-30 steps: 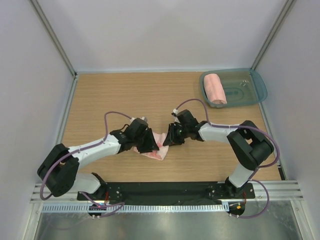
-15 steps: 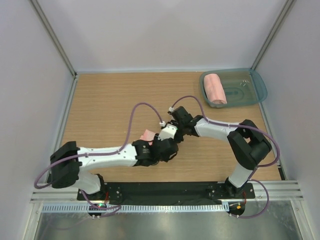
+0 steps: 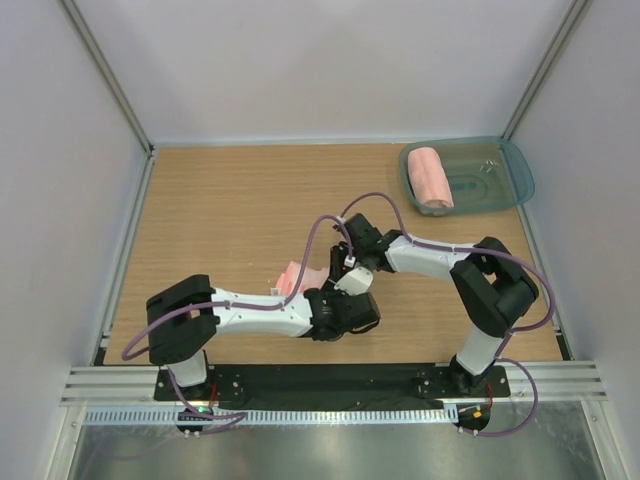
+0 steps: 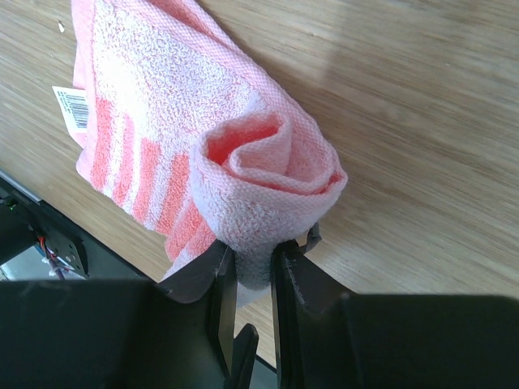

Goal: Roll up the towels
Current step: Roll the towel

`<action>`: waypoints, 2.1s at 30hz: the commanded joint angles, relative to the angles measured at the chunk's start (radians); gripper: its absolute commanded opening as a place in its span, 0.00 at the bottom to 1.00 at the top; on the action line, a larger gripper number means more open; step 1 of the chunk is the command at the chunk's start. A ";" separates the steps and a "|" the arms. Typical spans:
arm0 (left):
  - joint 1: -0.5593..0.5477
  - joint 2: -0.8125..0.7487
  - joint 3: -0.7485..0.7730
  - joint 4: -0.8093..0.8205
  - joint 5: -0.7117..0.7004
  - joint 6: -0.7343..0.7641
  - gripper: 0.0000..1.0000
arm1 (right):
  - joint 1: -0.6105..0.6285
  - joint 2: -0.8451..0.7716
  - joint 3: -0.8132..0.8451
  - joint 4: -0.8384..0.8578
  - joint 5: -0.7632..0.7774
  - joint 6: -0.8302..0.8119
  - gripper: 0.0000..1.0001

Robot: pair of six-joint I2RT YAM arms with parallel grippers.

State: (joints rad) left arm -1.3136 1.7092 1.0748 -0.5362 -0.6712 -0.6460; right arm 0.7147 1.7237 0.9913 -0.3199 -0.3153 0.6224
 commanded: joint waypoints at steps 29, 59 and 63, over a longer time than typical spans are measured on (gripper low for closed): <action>-0.006 0.041 -0.207 0.191 -0.007 -0.123 0.17 | 0.006 0.034 0.086 -0.062 -0.033 -0.001 0.34; 0.229 -0.500 -0.725 0.688 0.384 -0.254 0.00 | -0.222 0.096 0.182 -0.052 -0.022 -0.046 0.58; 0.301 -0.594 -0.858 0.817 0.462 -0.342 0.00 | -0.222 0.021 0.083 0.096 -0.143 -0.012 0.59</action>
State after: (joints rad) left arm -1.0531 1.1606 0.2985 0.1848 -0.3096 -0.8951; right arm 0.4953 1.8473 1.1324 -0.3614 -0.3729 0.5720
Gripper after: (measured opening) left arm 0.284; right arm 0.586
